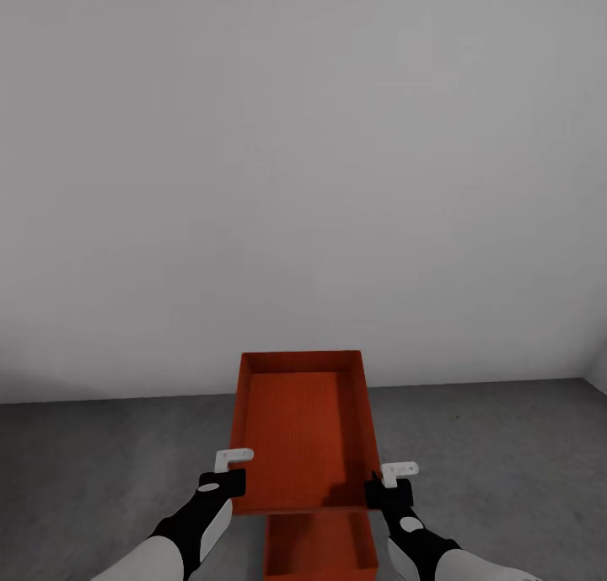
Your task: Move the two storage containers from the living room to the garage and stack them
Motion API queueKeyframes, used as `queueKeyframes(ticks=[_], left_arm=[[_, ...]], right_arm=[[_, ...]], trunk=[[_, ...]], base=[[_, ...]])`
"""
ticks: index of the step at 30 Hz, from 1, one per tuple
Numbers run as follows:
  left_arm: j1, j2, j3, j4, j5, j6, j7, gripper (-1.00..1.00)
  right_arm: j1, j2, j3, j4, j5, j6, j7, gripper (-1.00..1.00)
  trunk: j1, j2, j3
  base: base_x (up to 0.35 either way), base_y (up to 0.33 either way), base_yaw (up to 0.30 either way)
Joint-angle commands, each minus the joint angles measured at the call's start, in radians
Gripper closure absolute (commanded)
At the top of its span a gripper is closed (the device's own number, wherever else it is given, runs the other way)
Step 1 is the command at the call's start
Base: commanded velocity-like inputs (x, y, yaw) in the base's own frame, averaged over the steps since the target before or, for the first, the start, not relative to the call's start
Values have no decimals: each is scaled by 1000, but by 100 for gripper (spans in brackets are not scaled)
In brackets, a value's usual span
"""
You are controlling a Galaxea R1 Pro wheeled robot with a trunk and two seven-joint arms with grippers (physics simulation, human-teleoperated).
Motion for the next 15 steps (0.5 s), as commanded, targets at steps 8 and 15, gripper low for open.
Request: queueKeyframes(ticks=[8, 15], left_arm=[[-1, 1, 10, -4, 4, 6, 10, 100], [-1, 1, 10, -4, 4, 6, 10, 100]], right_arm=[[-1, -1, -26, 2, -31, -8, -16, 100], [-1, 0, -26, 2, -31, -9, -16, 100]], trunk=[[0, -1, -1], [0, -1, -1]], base=[[0, 0, 0], [0, 0, 0]])
